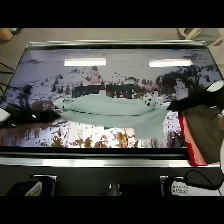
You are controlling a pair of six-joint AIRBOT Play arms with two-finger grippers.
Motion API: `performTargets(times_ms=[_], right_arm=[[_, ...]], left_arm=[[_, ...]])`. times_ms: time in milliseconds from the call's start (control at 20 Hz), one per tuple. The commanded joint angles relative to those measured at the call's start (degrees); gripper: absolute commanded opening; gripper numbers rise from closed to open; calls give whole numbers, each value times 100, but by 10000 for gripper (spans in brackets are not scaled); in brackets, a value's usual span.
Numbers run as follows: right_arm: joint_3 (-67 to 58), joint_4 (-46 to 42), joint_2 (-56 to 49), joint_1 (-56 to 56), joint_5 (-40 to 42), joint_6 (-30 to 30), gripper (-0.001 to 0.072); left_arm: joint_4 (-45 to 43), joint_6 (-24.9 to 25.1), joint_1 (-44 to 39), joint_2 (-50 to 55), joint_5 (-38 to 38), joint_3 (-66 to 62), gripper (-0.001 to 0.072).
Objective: Fold the shirts.
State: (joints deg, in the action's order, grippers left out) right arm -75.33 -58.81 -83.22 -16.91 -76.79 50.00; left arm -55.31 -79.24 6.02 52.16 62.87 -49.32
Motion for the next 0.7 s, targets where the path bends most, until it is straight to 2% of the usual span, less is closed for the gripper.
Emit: performTargets(times_ms=[0,150,250,400,550,650], right_arm=[[-1644,393,1427,-2,-256,-295,14],[-2485,-396,3322,-2,1665,-262,15],[-2507,-671,4275,-2,2396,-264,14],[-2509,-715,4865,-2,2564,-297,14],[-2623,-1025,4911,-2,2297,-269,15],[-2621,-1117,4868,-2,2041,-269,15]], left_arm=[[-476,-413,214,-938,46,-2555,23],[-1670,-1478,415,-1414,-717,-4861,24],[-1707,-1600,435,-1495,-643,-5606,24],[-1416,-1567,431,-1532,-463,-5740,24],[-1443,-1246,433,-1530,-326,-5737,24],[-1639,-1209,433,-1493,-44,-5733,24]])
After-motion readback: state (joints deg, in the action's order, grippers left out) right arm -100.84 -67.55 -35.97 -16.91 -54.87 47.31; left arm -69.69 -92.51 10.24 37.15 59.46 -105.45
